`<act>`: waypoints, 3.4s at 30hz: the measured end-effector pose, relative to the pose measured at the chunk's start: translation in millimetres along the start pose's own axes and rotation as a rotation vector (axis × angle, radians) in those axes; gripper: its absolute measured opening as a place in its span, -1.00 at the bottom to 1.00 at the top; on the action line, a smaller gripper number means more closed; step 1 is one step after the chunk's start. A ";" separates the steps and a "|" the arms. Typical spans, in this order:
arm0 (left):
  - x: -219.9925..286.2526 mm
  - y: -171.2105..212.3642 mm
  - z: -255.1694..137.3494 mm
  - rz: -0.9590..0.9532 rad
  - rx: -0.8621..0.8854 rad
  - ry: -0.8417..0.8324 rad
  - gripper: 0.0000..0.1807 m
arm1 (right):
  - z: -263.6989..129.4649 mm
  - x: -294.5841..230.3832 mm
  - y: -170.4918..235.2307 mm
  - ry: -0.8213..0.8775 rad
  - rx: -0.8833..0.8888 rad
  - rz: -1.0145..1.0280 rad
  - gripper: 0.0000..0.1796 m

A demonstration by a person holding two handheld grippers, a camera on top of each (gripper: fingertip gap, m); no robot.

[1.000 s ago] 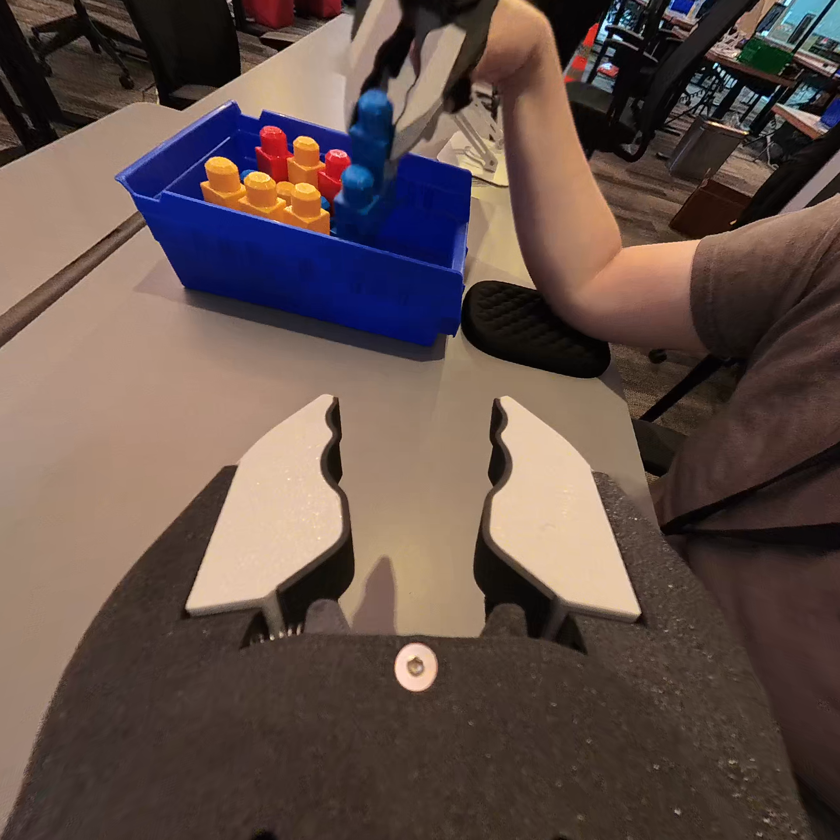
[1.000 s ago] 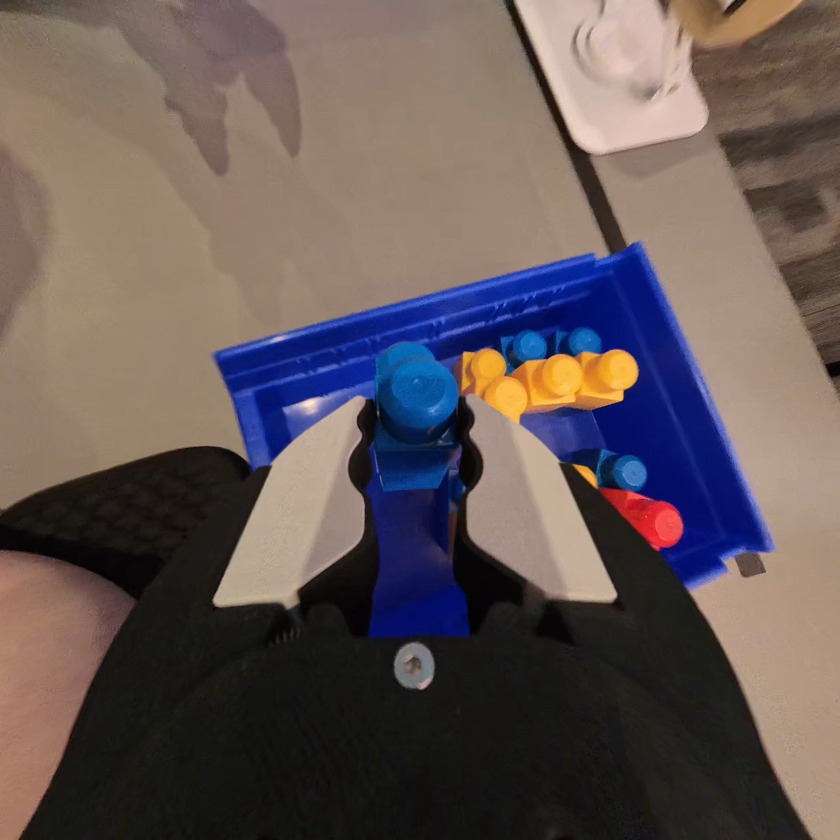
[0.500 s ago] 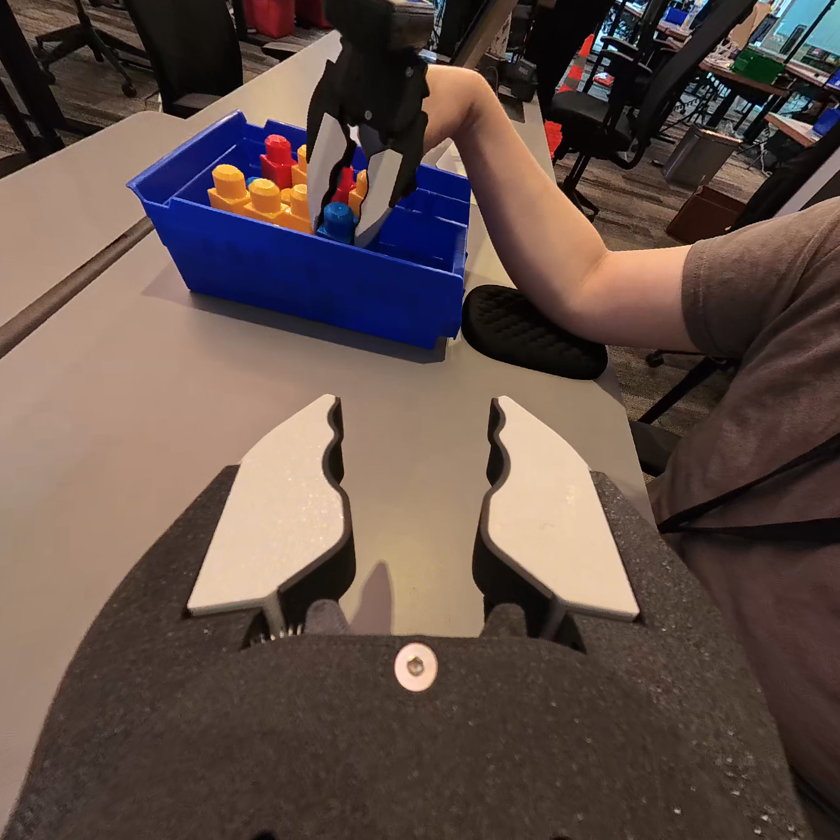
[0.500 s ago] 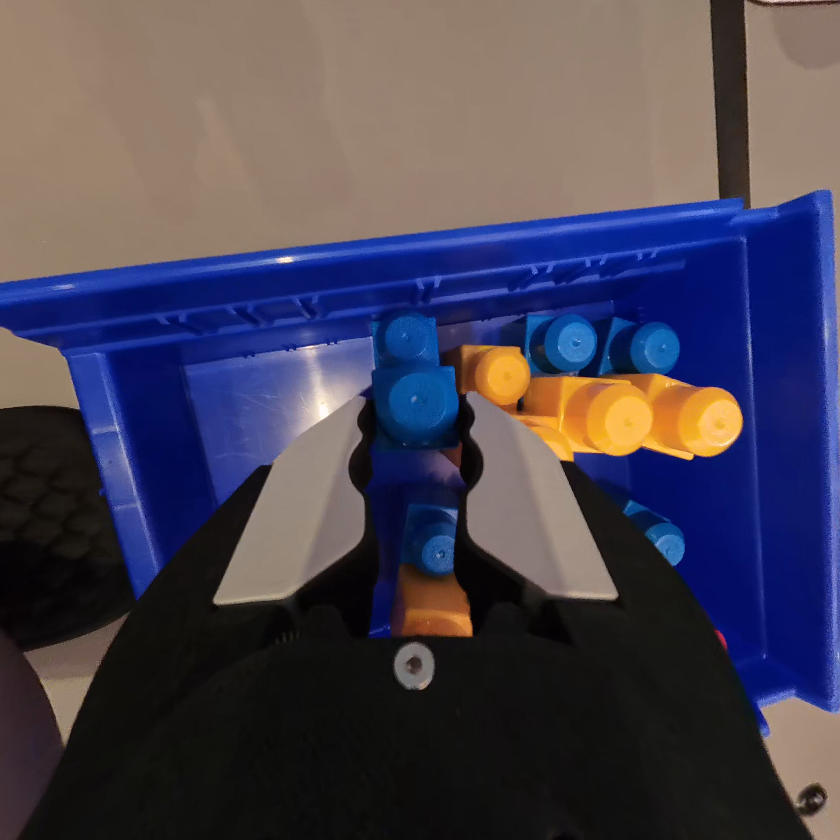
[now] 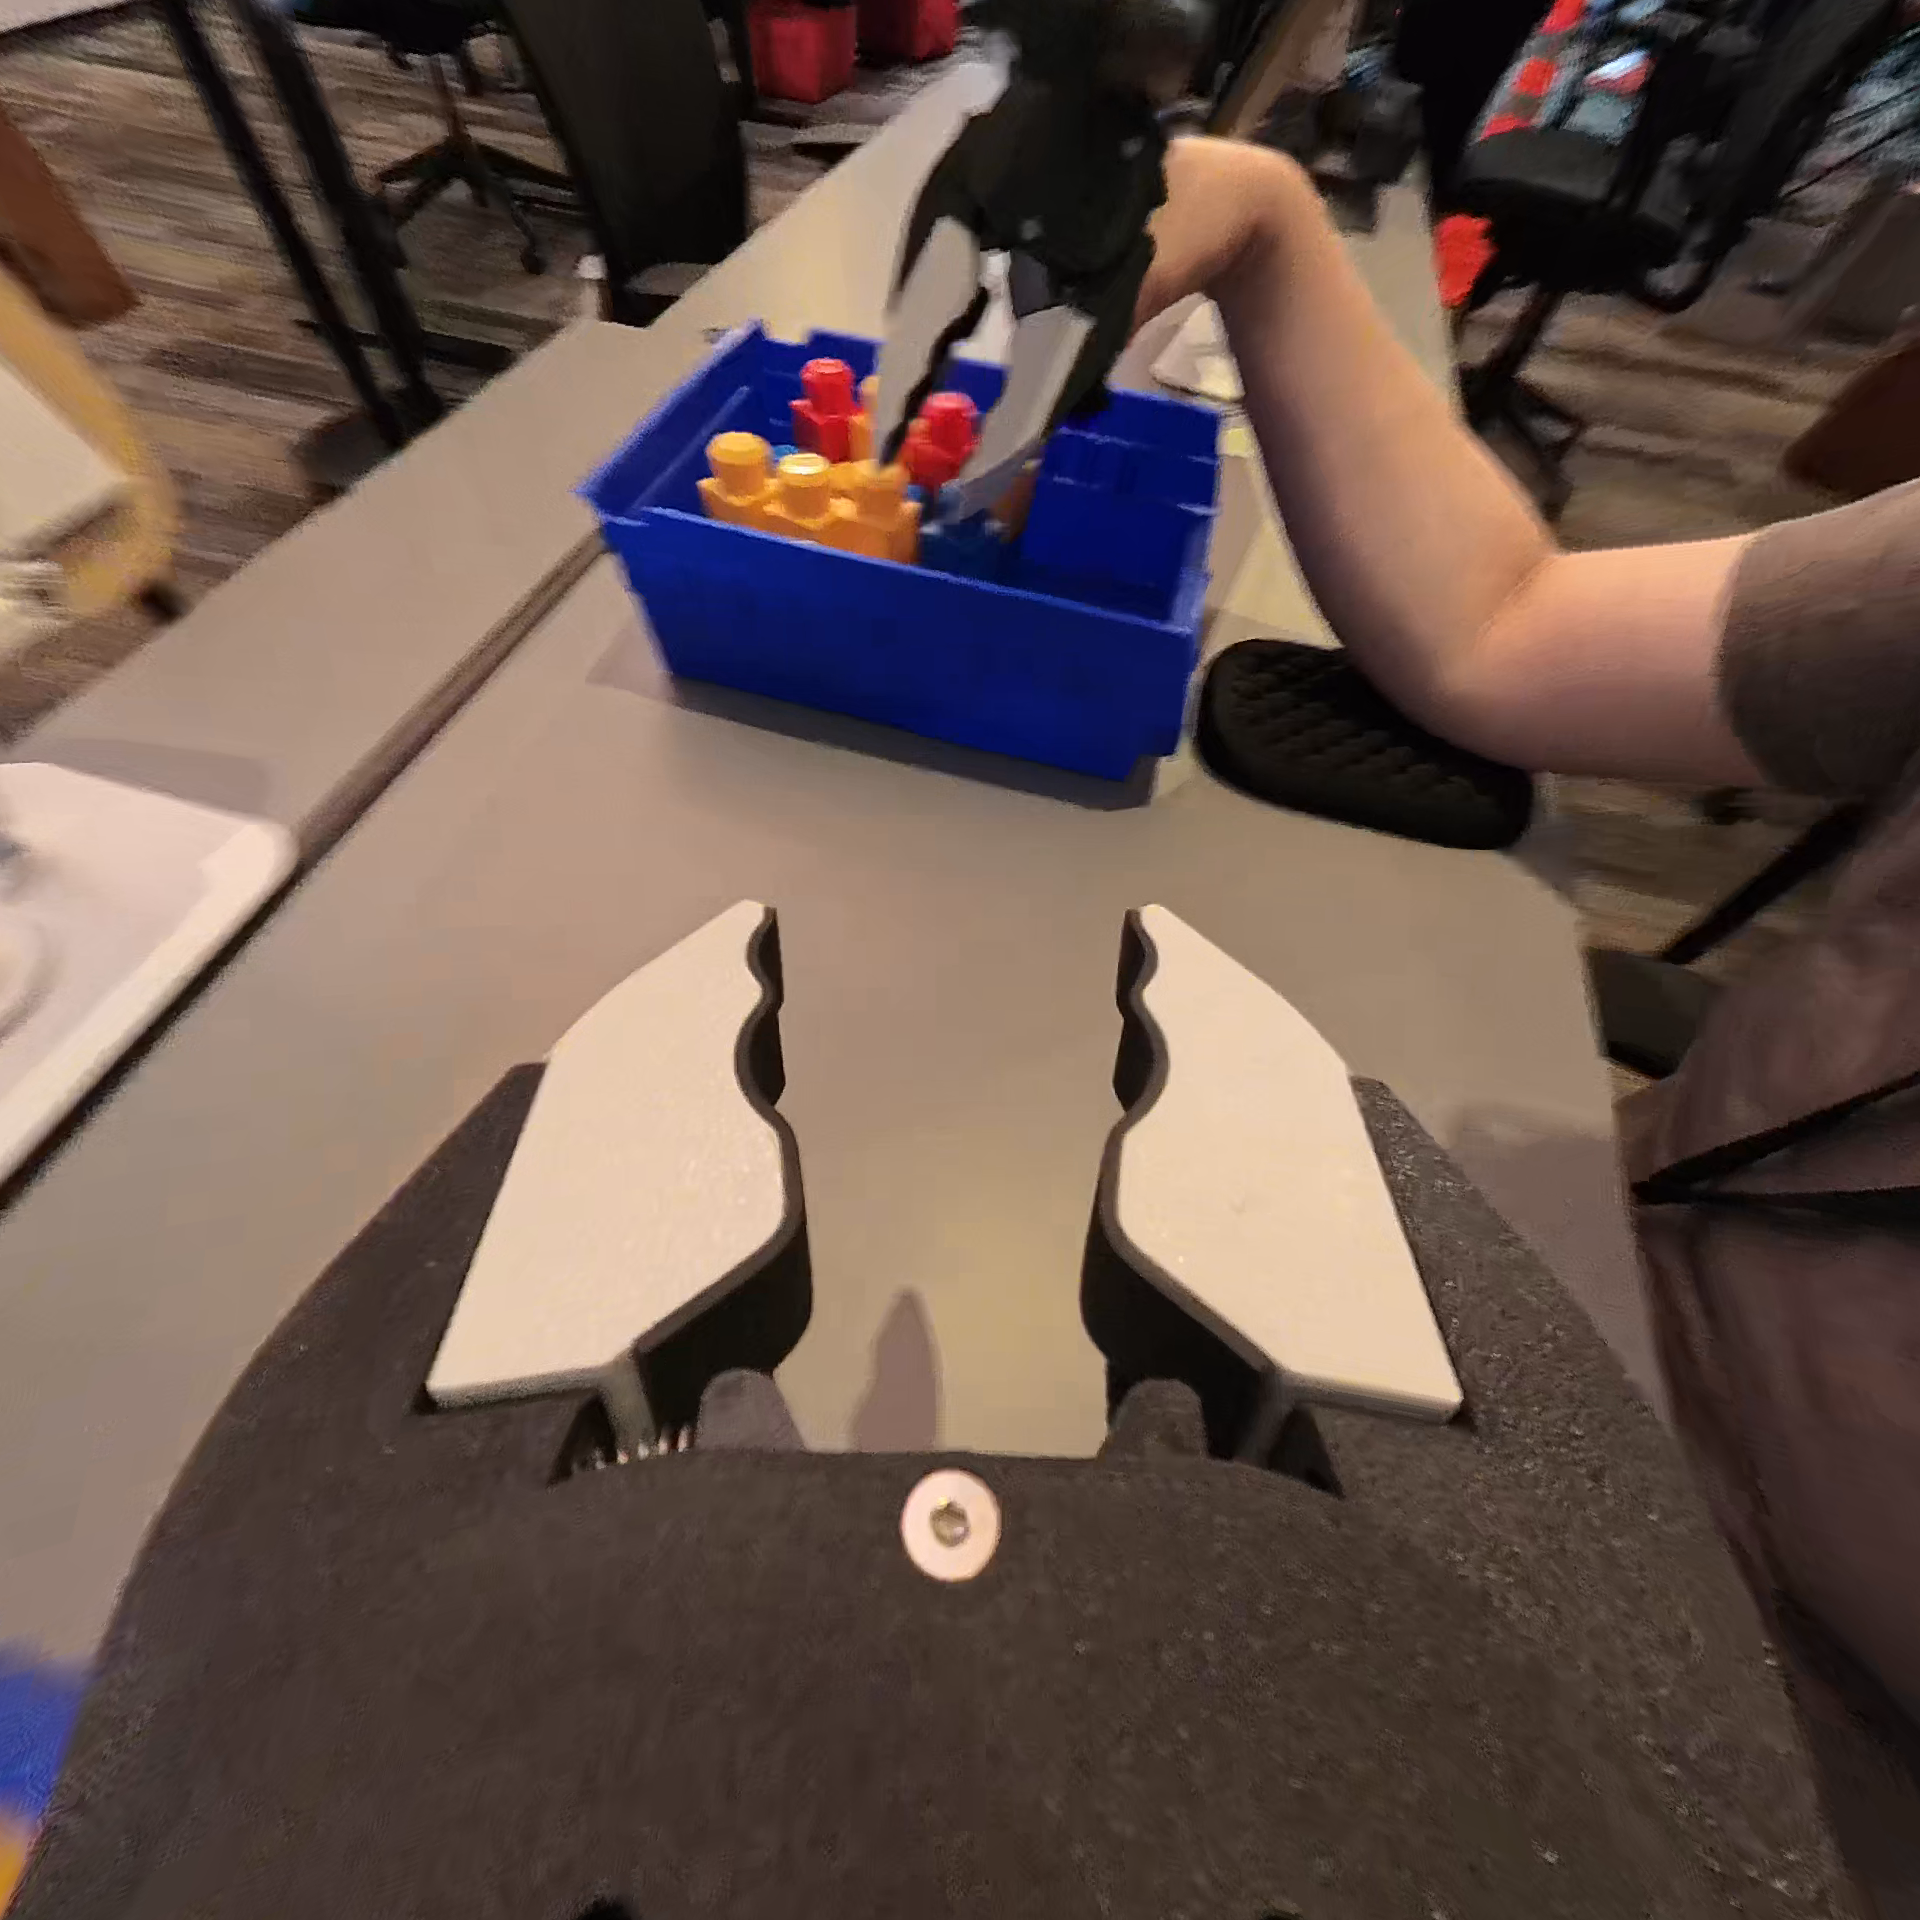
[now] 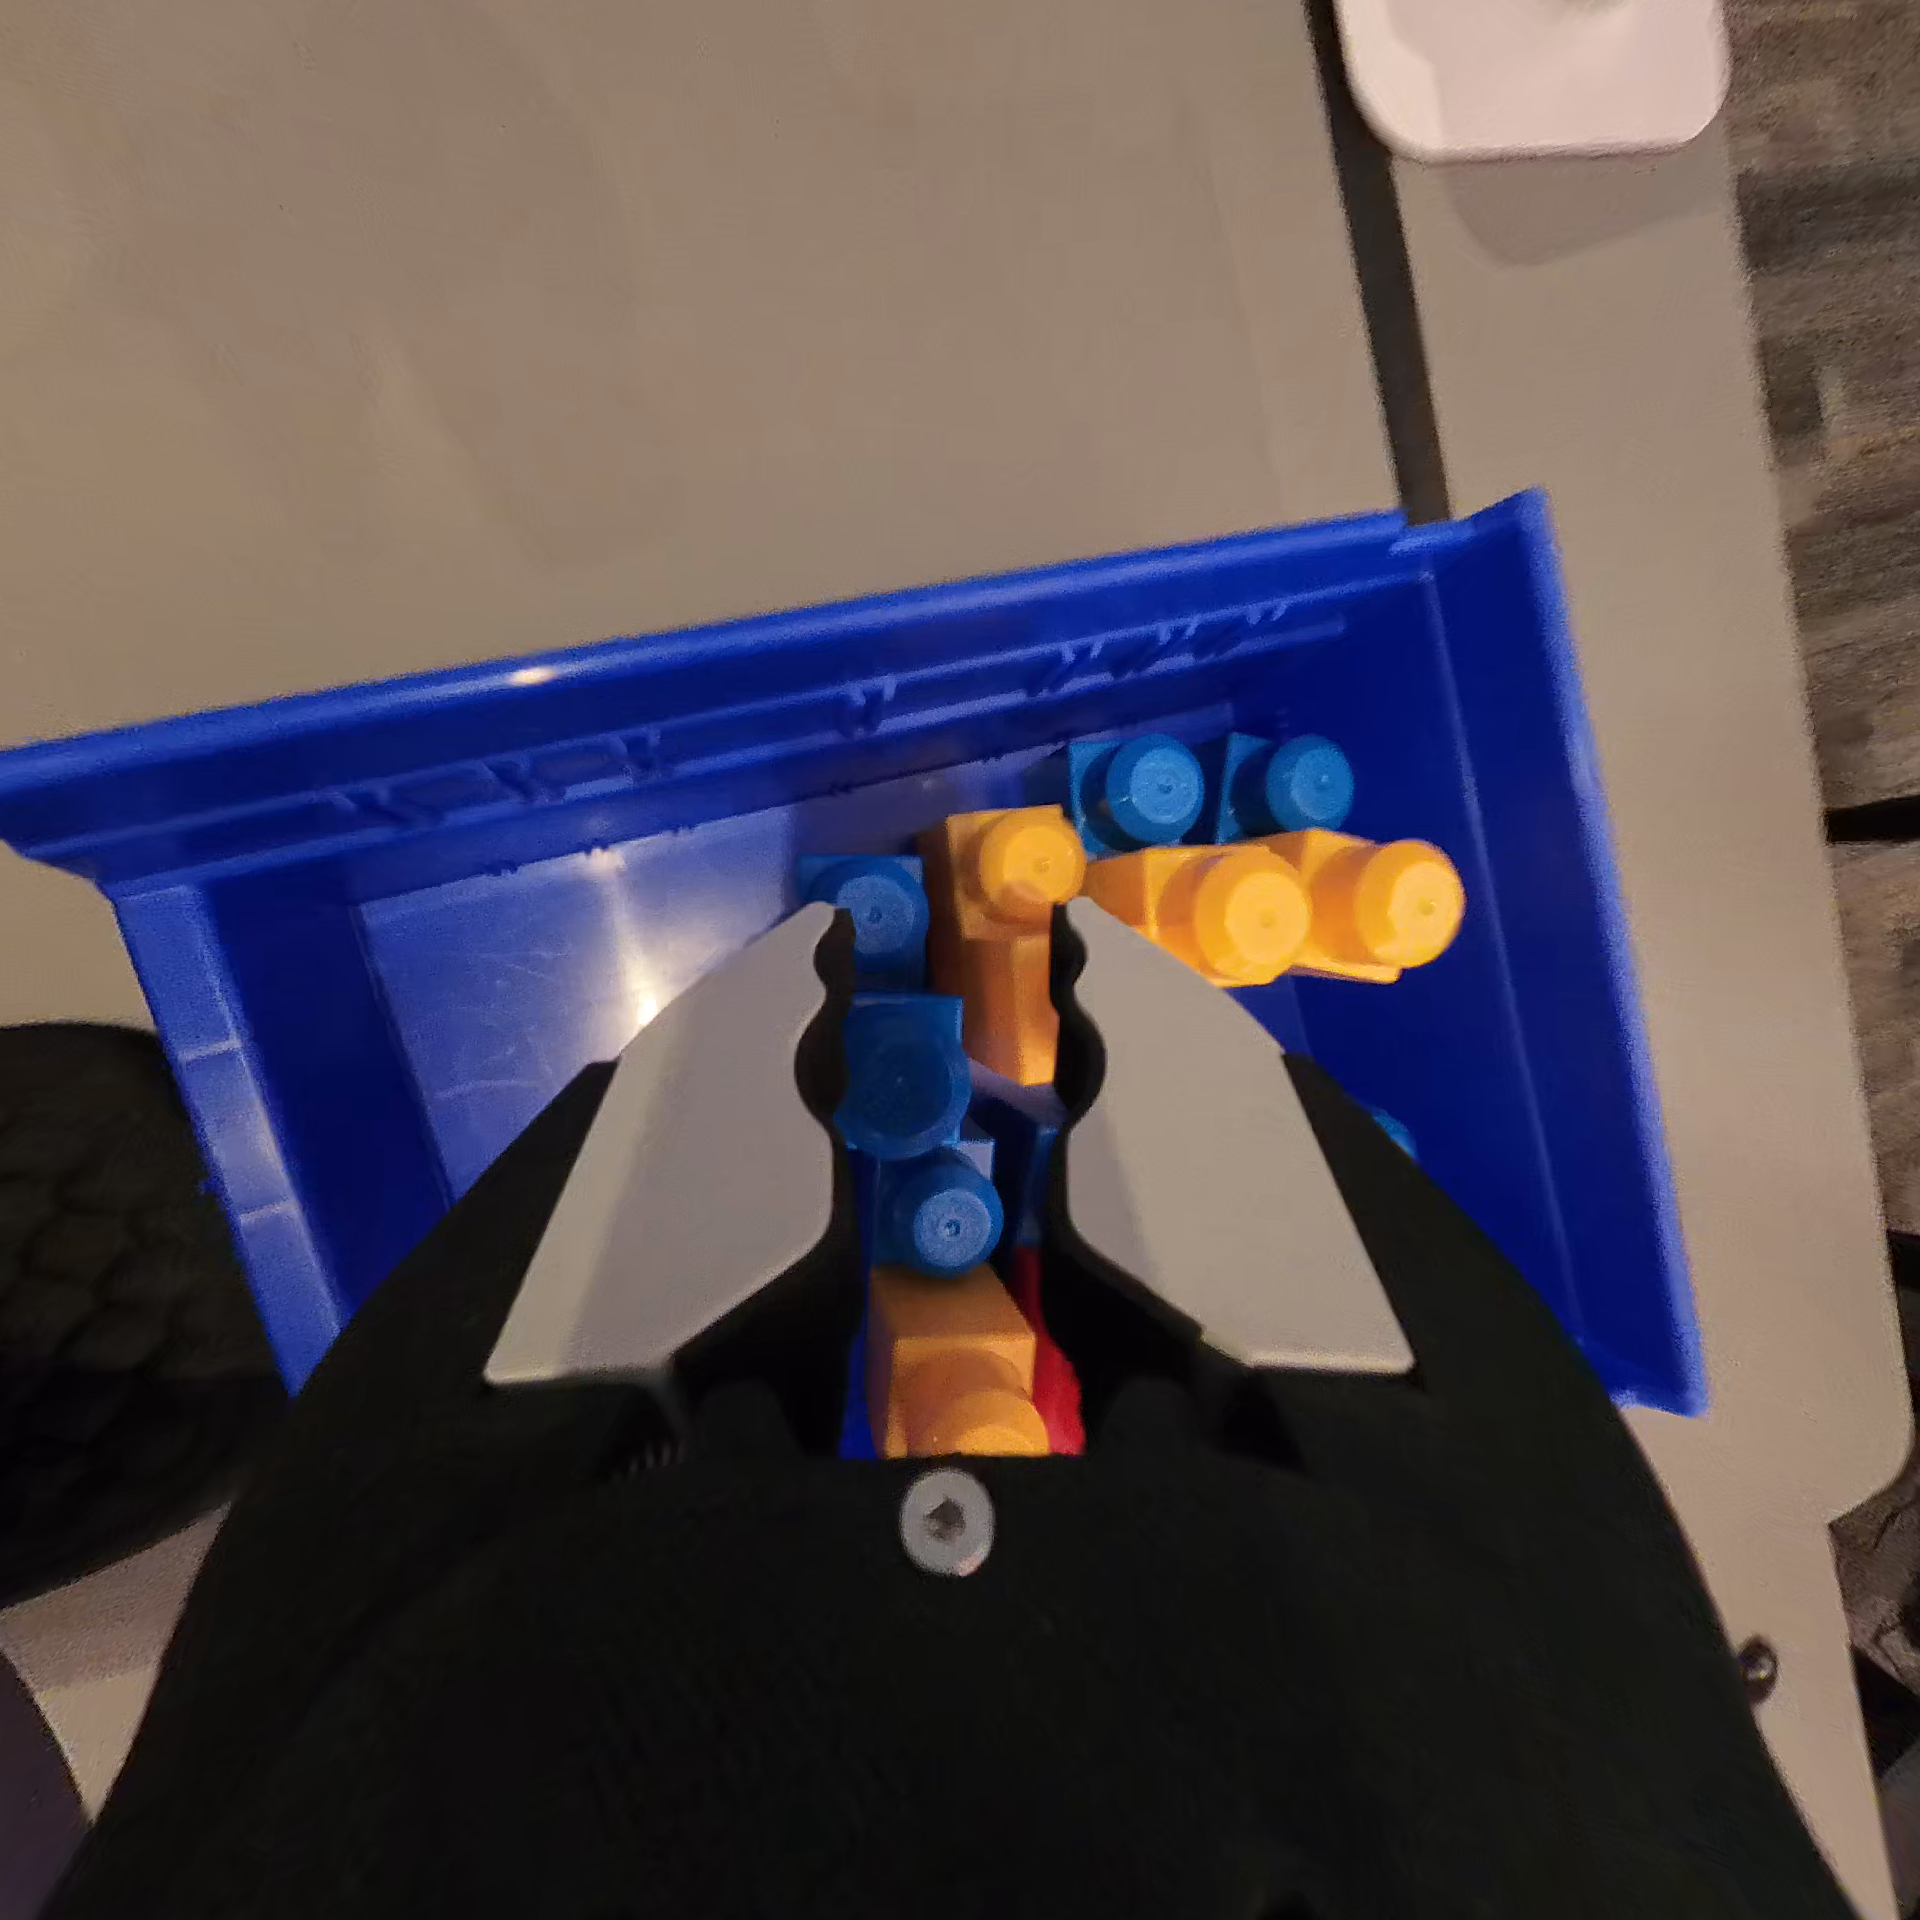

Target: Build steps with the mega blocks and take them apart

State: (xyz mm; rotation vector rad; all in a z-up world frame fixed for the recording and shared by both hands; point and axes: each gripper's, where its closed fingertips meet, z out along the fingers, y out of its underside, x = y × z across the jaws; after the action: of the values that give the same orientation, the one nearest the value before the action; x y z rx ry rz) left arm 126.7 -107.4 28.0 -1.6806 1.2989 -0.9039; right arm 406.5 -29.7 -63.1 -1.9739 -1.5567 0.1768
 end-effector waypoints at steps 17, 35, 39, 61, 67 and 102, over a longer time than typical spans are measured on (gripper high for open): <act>-191.3 197.0 -209.9 -0.535 -0.720 -1.054 -0.35 | -29.0 16.4 -53.6 0.202 0.167 -0.081 -0.59; -206.8 258.2 -212.5 -0.581 -1.049 -1.280 -0.10 | -8.5 5.1 -40.3 0.107 0.081 -0.086 -0.59; -206.1 259.8 -208.6 -0.607 -1.032 -1.249 -0.20 | -4.9 4.4 -36.1 0.101 0.051 -0.086 -0.59; -200.2 251.4 -201.3 -0.896 -0.700 -1.034 -0.18 | 6.0 -8.6 -29.8 0.019 0.004 -0.096 -0.59; -202.8 271.5 -195.1 -0.924 -0.767 -1.003 -0.35 | 7.6 -9.8 -28.8 0.014 -0.008 -0.097 -0.60; -23.5 149.9 119.2 -0.088 -0.689 -0.297 -0.59 | 8.6 -12.4 -19.3 0.003 -0.064 -0.096 -0.59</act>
State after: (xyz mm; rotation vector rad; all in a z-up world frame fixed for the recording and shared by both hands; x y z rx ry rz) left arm 168.8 -85.6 -159.0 -2.3029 1.4211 -0.2234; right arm 382.7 -35.5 -62.9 -1.9411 -1.6705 0.0864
